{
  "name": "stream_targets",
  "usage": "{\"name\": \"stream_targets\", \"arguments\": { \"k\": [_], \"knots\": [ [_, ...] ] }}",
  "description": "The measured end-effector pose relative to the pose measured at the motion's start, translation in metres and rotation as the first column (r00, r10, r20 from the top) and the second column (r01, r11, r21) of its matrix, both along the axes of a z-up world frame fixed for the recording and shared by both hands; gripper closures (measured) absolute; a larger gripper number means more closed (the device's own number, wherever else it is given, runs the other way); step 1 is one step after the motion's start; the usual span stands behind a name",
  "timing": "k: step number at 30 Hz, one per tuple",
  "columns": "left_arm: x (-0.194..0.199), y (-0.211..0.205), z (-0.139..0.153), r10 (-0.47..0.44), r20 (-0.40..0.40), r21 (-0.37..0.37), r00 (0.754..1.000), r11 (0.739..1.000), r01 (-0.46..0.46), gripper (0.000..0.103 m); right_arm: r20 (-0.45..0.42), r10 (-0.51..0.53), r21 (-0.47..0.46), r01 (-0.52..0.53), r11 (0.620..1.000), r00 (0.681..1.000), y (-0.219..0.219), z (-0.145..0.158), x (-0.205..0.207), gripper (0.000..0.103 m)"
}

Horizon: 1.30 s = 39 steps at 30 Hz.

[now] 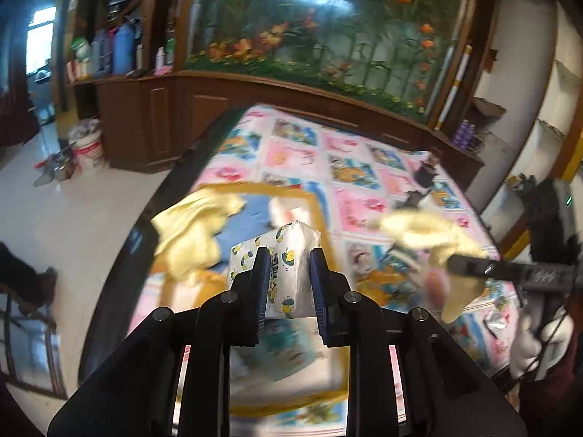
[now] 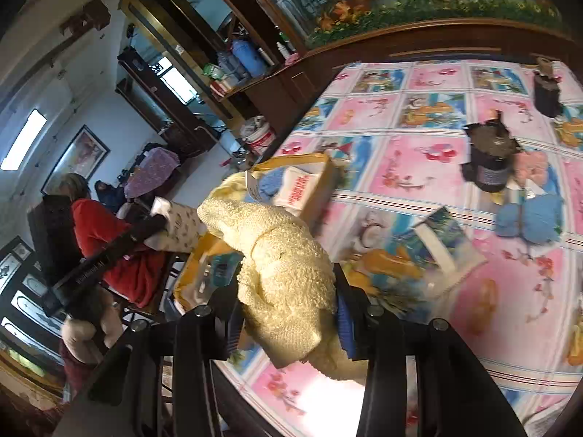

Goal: Organize soft objects
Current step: 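Carry the tissue box and yellow towel into the cardboard box with both grippers and release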

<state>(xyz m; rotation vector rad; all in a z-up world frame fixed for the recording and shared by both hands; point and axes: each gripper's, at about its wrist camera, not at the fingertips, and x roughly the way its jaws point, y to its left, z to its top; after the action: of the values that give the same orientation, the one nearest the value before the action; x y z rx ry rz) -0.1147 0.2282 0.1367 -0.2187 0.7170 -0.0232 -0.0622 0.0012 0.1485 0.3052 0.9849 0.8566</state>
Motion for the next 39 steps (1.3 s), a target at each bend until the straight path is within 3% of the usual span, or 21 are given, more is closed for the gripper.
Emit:
{"name": "stream_targets", "arguments": {
  "k": [5, 8, 10, 12, 16, 18, 23, 26, 31, 39],
  "knots": [
    [0.0, 0.018, -0.04, 0.042, -0.099, 0.023, 0.994, 0.999, -0.04, 0.081, -0.154, 0.085, 0.193, -0.055, 0.98, 0.984, 0.052, -0.001, 0.018, 0.061],
    [-0.004, 0.029, -0.052, 0.049, -0.111, -0.021, 0.993, 0.998, -0.052, 0.081, -0.243, 0.112, 0.278, -0.041, 0.96, 0.964, 0.081, -0.012, 0.03, 0.061],
    [-0.008, 0.036, -0.054, 0.057, -0.104, -0.063, 0.993, 0.996, -0.064, 0.077, -0.288, 0.101, 0.276, -0.018, 0.961, 0.952, 0.099, -0.023, 0.037, 0.06],
    [-0.013, 0.041, -0.051, 0.067, -0.085, -0.092, 0.994, 0.993, -0.075, 0.073, -0.309, 0.059, 0.207, 0.007, 0.978, 0.949, 0.116, -0.036, 0.044, 0.059],
    [-0.029, 0.045, -0.041, 0.101, -0.036, -0.112, 0.994, 0.988, -0.104, 0.055, -0.228, -0.024, -0.072, 0.008, 0.997, 0.973, 0.146, -0.057, 0.049, 0.058],
    [-0.036, 0.046, -0.036, 0.126, -0.006, -0.105, 0.992, 0.986, -0.126, 0.047, -0.226, -0.026, -0.134, -0.005, 0.991, 0.974, 0.152, -0.066, 0.047, 0.056],
    [-0.046, 0.038, -0.022, 0.191, 0.056, -0.025, 0.98, 0.981, -0.19, 0.032, -0.126, -0.014, -0.159, -0.007, 0.987, 0.992, 0.146, -0.048, 0.035, 0.053],
    [-0.045, 0.022, -0.015, 0.234, 0.085, 0.098, 0.969, 0.965, -0.242, 0.032, -0.051, -0.023, -0.157, 0.015, 0.988, 0.998, 0.126, -0.03, 0.028, 0.053],
    [-0.035, -0.008, -0.013, 0.266, 0.1, 0.279, 0.959, 0.917, -0.284, 0.031, 0.053, -0.082, -0.148, 0.089, 0.985, 0.995, 0.084, -0.014, 0.013, 0.053],
    [-0.021, -0.058, -0.013, 0.239, 0.077, 0.391, 0.968, 0.886, -0.25, 0.031, 0.126, -0.182, -0.172, 0.203, 0.964, 0.975, 0.012, -0.014, -0.003, 0.05]
  ]
}}
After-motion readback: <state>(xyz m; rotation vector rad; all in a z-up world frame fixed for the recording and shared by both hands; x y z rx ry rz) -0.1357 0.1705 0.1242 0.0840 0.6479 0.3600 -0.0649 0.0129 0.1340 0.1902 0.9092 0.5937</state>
